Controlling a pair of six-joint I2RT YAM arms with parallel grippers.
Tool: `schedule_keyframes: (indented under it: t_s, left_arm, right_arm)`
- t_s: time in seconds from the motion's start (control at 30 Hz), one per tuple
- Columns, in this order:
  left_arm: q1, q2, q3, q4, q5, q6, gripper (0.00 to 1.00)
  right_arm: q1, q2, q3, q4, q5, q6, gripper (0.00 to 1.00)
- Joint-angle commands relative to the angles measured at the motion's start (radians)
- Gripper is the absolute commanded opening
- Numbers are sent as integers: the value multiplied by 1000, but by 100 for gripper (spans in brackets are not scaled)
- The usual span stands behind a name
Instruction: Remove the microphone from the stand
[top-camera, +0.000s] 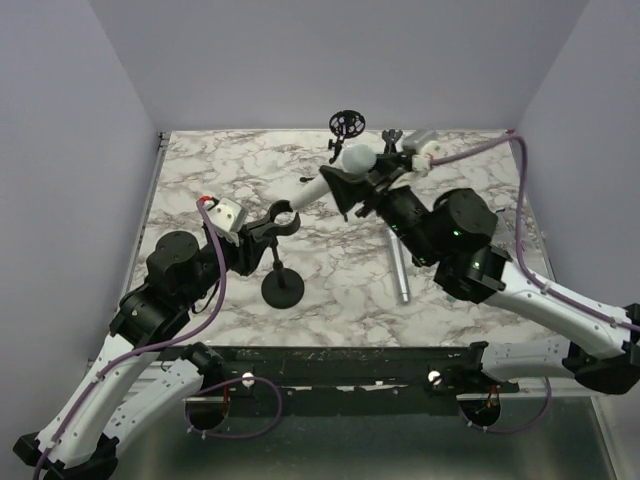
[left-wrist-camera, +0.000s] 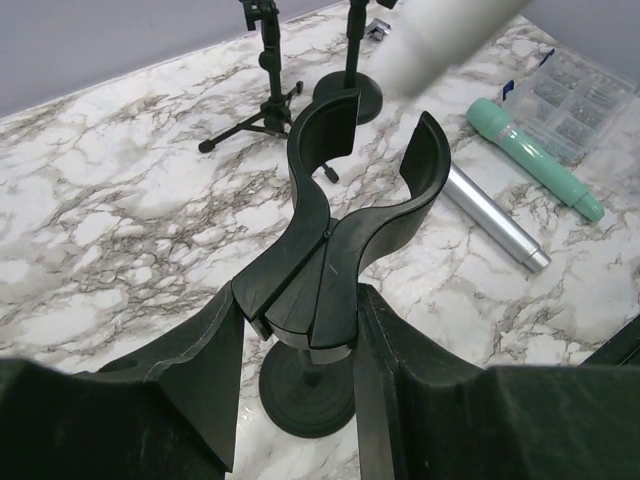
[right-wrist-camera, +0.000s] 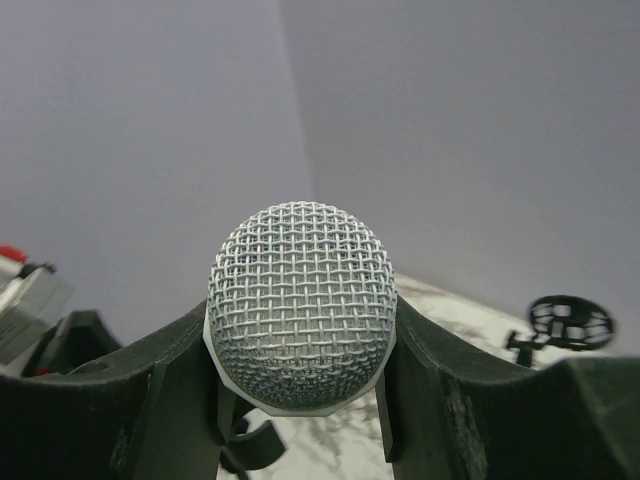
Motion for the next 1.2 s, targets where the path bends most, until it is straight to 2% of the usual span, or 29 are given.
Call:
schedule_keyframes:
  t_s: [0.0,0.17,0.2,0.23,0.27,0.33,0.43,0.57,0.63,0.73,0.83,1.0,1.17]
  left_arm:
    - [-1,11,-6,-96,-27,-1,0]
    - [-1,19,8,-112,-51,-12,0]
    - [-1,21,10,-115,-61,-15,6]
    - [-1,22,11,-119,-68,-19,17]
    - [-1,22,14,-123,-70,-20,34]
    - [-1,22,16,-125,-62,-25,60]
    - [-1,24,14,-110,-43,-28,74]
    - [-1,46,43,-108,-46,-27,79]
    - [-1,55,68,-114,-44,-25,86]
    - [-1,56,100,-121,-44,-26,92]
    - [-1,42,133,-124,-47,-32,96]
    - [-1,24,195,-105,-77,-16,98]
    - [-1,32,234,-3,-151,-17,98]
  right_arm:
    - [-15,-105,-106,228,322,-155,1]
    - [-15,-176,-210,267,482,-270,1]
    - [-14,-189,-227,256,517,-280,0]
    - [-14,-202,-246,232,544,-287,1]
    - [-14,-209,-262,206,581,-293,1]
    - [-15,-218,-295,157,674,-311,1]
    - [-16,-221,-341,72,826,-320,1]
    - [-24,-237,-321,-228,834,-129,1]
    - [-38,-228,-287,-402,799,-1,1]
    - [-89,-181,-247,-612,696,179,1]
    - [-205,-73,-218,-767,555,284,1]
    - [-325,53,-249,-846,515,351,1]
    - [-390,126,-247,-872,444,374,1]
